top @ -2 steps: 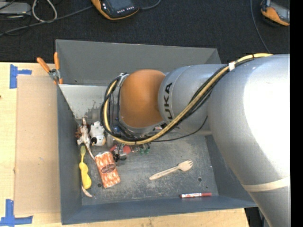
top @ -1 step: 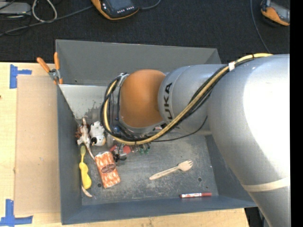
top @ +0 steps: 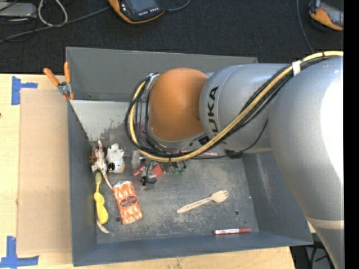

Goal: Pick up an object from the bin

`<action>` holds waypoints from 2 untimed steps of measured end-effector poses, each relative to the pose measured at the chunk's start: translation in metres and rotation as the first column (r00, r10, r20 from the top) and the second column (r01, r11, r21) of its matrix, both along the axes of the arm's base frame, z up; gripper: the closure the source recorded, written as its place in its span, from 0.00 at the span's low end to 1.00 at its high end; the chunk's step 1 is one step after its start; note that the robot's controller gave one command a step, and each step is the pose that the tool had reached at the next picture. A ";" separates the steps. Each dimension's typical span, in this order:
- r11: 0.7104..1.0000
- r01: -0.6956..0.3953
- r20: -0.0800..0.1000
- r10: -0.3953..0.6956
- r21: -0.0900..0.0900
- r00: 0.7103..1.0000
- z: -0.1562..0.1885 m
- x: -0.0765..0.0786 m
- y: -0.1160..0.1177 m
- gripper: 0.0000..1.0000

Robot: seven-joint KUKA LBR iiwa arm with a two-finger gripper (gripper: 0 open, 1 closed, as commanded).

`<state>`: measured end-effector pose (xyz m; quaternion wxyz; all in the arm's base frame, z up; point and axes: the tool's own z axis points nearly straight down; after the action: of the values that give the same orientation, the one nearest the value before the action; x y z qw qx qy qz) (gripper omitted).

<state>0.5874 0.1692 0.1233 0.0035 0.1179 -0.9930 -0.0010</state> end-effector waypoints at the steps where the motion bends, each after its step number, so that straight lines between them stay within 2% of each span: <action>1: 1.000 -0.030 0.004 0.030 0.003 1.000 0.060 -0.003 -0.012 1.00; 2: 0.987 -0.161 0.004 0.161 0.004 0.987 0.034 -0.005 -0.013 1.00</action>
Offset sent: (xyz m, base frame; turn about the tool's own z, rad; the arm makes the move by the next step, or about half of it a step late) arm -0.0058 -0.0168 0.0119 -0.3025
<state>0.5829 0.1563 0.1573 0.0017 0.1978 -0.9802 -0.0027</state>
